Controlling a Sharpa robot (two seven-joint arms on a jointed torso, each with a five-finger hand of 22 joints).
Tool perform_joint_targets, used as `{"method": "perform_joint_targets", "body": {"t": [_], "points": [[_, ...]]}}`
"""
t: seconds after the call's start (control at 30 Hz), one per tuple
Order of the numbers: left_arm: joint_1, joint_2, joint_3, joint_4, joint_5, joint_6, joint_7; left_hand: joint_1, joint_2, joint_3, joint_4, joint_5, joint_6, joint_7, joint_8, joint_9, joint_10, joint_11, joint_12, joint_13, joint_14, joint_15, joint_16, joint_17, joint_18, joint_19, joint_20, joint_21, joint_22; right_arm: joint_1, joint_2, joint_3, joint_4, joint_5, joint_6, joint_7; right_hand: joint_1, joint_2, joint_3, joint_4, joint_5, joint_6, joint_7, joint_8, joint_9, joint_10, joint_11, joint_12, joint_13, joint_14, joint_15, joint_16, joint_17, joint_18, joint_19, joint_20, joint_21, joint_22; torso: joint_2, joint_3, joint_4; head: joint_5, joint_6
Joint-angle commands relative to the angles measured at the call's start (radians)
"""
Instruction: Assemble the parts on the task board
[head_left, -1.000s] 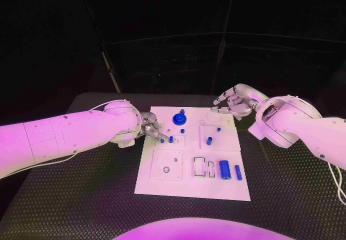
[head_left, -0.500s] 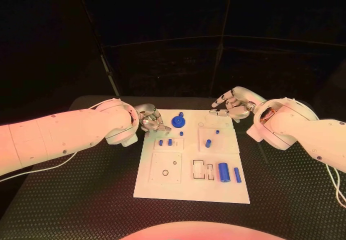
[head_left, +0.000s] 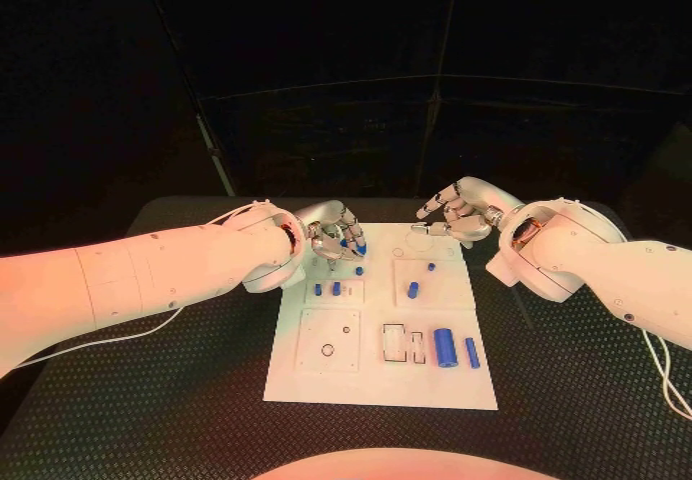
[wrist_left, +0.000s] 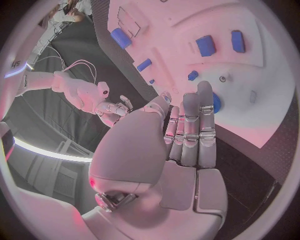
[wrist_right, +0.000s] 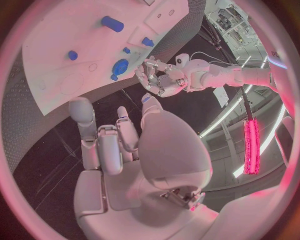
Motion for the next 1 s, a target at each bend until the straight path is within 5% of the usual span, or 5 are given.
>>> {"method": "perform_joint_targets", "body": {"t": [0.03,0.27,0.4,1.0], "points": [[-0.002,0.019,-0.007,-0.015,-0.149,-0.018,0.089,-0.003,-0.02,0.015,-0.007,-0.005,0.019,-0.001,-0.027,-0.026,0.002,0.003,-0.028,-0.034,0.031,0.0,0.034,0.021,0.014,0.022,-0.002,-0.003,-0.002,0.002,0.001,0.001,0.003,0.001,-0.004,0.009,-0.006,0.002,-0.005,0.0,0.007,-0.006,-0.001,0.004,-0.001,-0.007,-0.004,-0.004,-0.002,0.064,-0.006,-0.006,0.065,0.014,-0.005,-0.005,-0.006,-0.002,0.0,-0.0002,0.0021,-0.002,0.001],[-0.008,0.058,-0.019,-0.059,-0.289,0.038,0.081,-0.025,-0.049,0.017,-0.036,-0.012,0.067,-0.015,-0.095,-0.09,0.032,-0.006,-0.07,-0.105,0.206,-0.014,0.347,0.312,0.011,0.128,-0.014,0.059,0.028,0.002,0.003,0.001,0.003,0.001,-0.004,0.01,-0.006,0.002,-0.005,0.0,0.007,-0.006,-0.001,0.004,-0.001,-0.007,-0.004,-0.004,-0.002,0.064,-0.006,-0.006,0.065,0.014,-0.005,-0.005,-0.006,-0.002,-0.001,-0.0003,-0.0003,-0.001,-0.002],[-0.015,0.075,-0.021,-0.084,-0.338,0.068,0.07,-0.034,-0.053,0.001,-0.051,-0.019,0.082,-0.015,-0.12,-0.111,0.029,-0.007,-0.085,-0.13,0.245,-0.014,0.437,0.404,-0.009,0.18,-0.017,0.184,0.155,0.002,0.005,0.001,0.002,0.001,-0.005,0.011,-0.006,0.002,-0.005,0.0,0.007,-0.006,-0.001,0.004,-0.001,-0.007,-0.004,-0.004,-0.002,0.064,-0.006,-0.006,0.065,0.014,-0.005,-0.005,-0.006,-0.002,-0.001,-0.0003,0.0015,-0.003,-0.004],[-0.031,0.126,-0.022,-0.162,-0.388,0.108,0.04,-0.028,-0.022,0.013,-0.078,-0.018,0.138,-0.026,-0.148,-0.13,0.064,-0.015,-0.088,-0.164,0.273,-0.021,0.497,0.452,-0.026,0.221,-0.022,0.305,0.282,0.002,0.008,0.001,0.004,0.001,-0.005,0.012,-0.005,0.005,-0.006,-0.001,0.008,-0.006,-0.001,0.004,-0.001,-0.006,-0.004,-0.003,-0.001,0.064,-0.006,-0.005,0.066,0.014,-0.005,-0.005,-0.006,-0.002,-0.001,-0.0002,0.0009,-0.003,-0.01]]}}
